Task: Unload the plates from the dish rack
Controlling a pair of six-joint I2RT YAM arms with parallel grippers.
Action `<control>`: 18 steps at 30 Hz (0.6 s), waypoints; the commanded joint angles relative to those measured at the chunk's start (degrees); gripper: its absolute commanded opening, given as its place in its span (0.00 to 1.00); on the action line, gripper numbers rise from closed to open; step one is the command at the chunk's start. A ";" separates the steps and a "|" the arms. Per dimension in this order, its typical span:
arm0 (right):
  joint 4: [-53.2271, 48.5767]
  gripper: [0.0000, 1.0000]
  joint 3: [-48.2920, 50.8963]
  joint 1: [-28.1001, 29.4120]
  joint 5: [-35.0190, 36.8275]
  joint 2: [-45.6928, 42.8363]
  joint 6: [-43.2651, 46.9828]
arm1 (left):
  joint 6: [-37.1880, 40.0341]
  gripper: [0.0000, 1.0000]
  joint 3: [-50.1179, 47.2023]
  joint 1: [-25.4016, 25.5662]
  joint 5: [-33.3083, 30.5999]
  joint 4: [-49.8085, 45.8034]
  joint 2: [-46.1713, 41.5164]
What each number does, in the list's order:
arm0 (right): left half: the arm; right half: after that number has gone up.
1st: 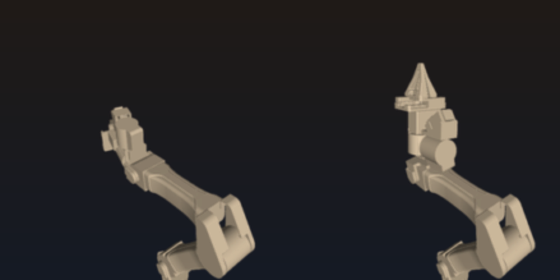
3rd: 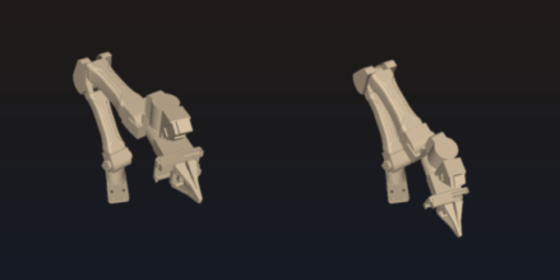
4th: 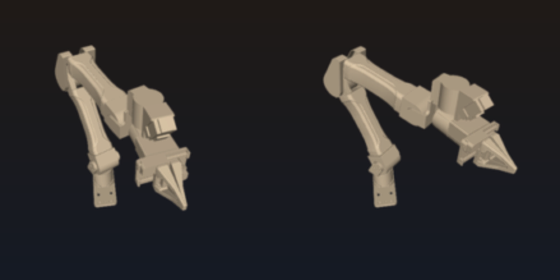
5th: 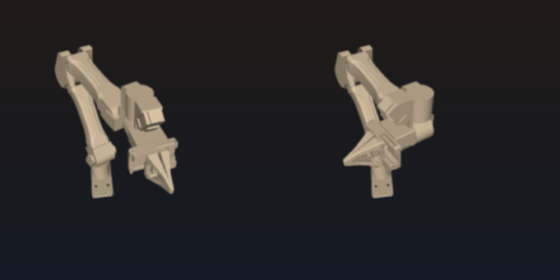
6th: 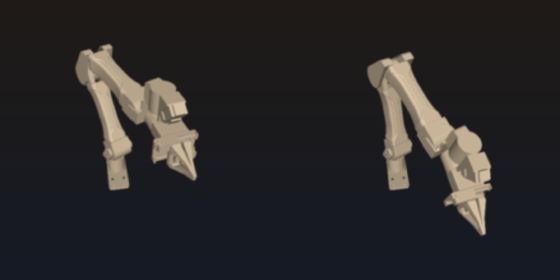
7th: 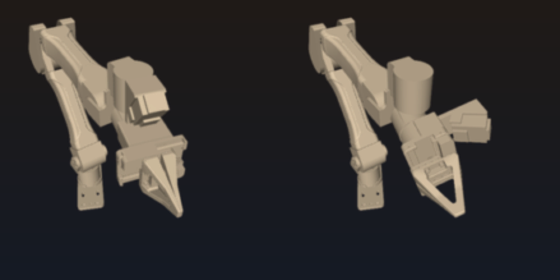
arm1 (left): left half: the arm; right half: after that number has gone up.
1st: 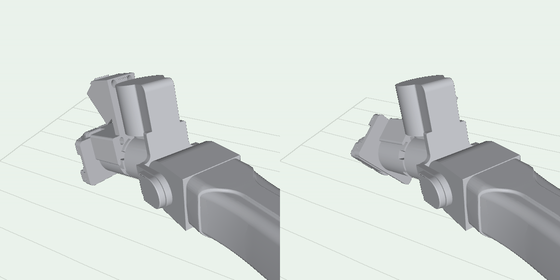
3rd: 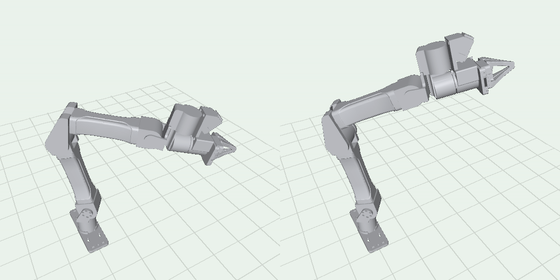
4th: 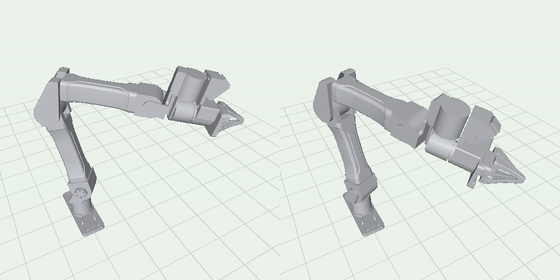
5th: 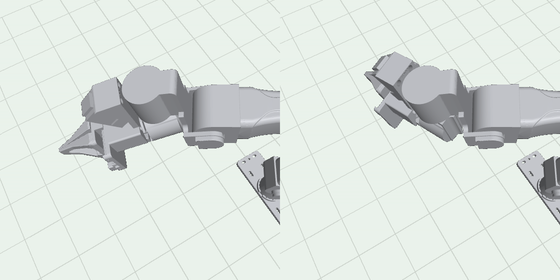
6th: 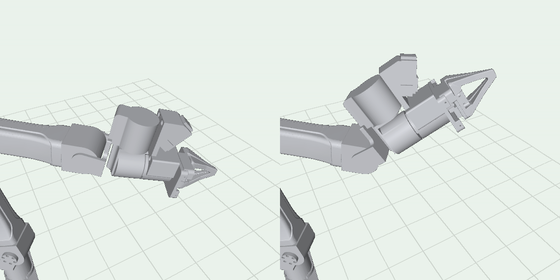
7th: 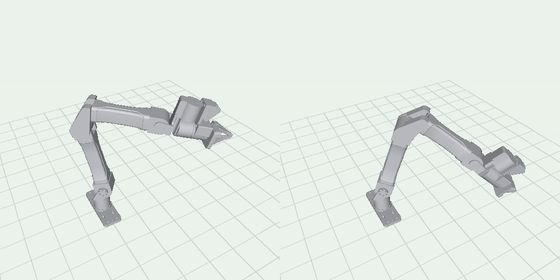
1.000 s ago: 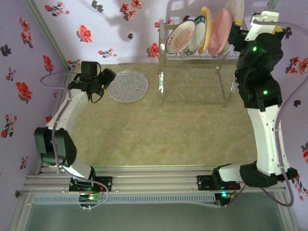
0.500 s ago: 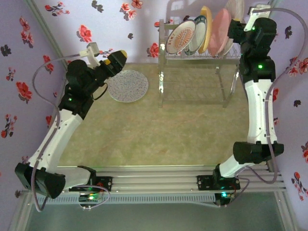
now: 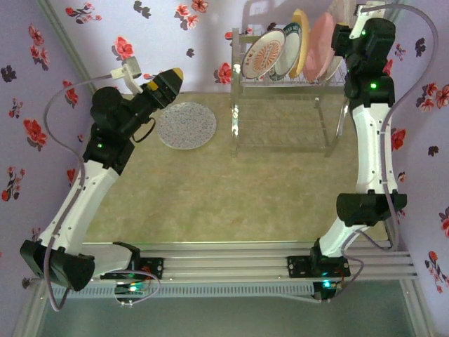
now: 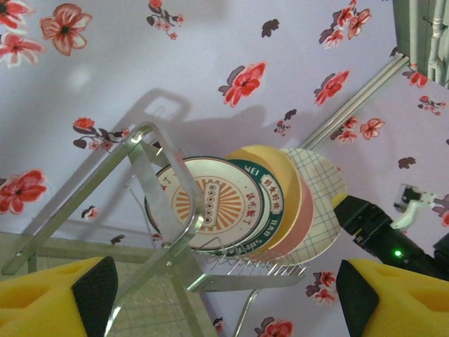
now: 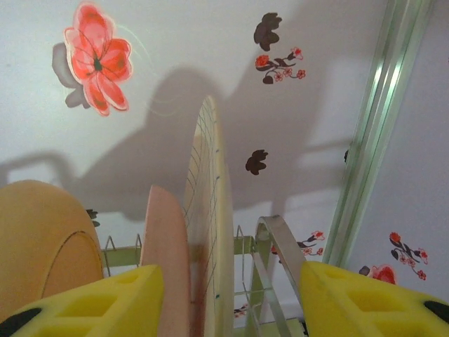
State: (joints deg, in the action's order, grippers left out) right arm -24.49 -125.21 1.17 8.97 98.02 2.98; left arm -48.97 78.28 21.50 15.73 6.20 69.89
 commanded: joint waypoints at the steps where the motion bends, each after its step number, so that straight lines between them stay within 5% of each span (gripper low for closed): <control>1: 0.15 0.51 -1.90 -0.38 0.15 0.70 0.80 | -0.02 0.84 2.05 0.45 1.04 2.88 -0.96; 18: -0.65 0.23 -3.51 -0.29 0.08 2.66 0.60 | -0.89 0.85 2.82 0.53 0.71 4.94 -0.95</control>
State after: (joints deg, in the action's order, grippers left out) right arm -25.63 -126.34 1.10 8.95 100.29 3.38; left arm -49.19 79.05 21.50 15.70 7.49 69.89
